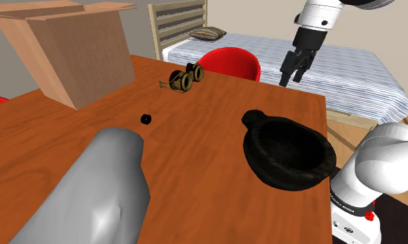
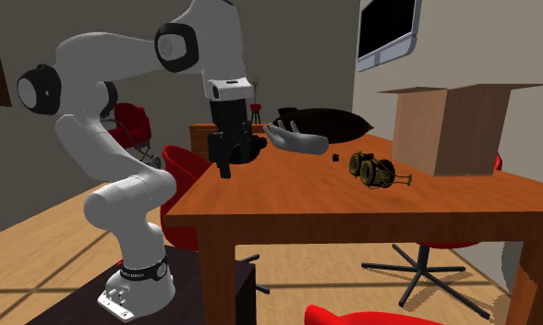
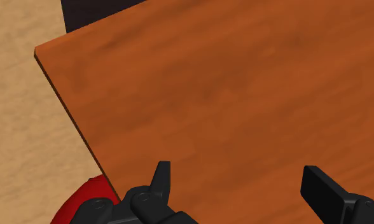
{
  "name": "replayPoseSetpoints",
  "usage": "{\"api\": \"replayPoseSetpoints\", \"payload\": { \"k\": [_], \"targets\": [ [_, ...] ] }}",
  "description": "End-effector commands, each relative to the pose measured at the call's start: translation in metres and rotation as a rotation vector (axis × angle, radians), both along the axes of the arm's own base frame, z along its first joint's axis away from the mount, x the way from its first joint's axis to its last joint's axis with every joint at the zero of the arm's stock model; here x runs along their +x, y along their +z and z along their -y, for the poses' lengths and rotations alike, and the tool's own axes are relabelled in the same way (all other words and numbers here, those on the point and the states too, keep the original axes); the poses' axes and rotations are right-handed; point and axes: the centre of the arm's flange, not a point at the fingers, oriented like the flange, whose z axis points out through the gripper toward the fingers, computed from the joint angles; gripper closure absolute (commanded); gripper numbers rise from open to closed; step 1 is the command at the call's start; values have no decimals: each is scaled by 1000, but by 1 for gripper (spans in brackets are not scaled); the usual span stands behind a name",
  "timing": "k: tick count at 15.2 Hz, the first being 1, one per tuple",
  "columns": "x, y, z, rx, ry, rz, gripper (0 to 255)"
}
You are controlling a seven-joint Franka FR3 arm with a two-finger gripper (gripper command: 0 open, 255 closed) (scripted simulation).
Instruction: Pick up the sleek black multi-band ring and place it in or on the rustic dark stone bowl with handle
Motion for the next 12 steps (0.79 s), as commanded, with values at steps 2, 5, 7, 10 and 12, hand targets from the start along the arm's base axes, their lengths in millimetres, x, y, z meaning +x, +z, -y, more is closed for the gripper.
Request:
{"api": "replayPoseSetpoints", "payload": {
  "k": [2,5,7,10,12],
  "targets": [
    [7,-1,-10,3,10,4,0],
    [29,-5,-41,14,41,15,0],
    [42,-6,-62,21,62,22,0],
    [62,-9,-94,31,93,34,0],
    [75,-10,-115,38,113,41,0]
  ]
}}
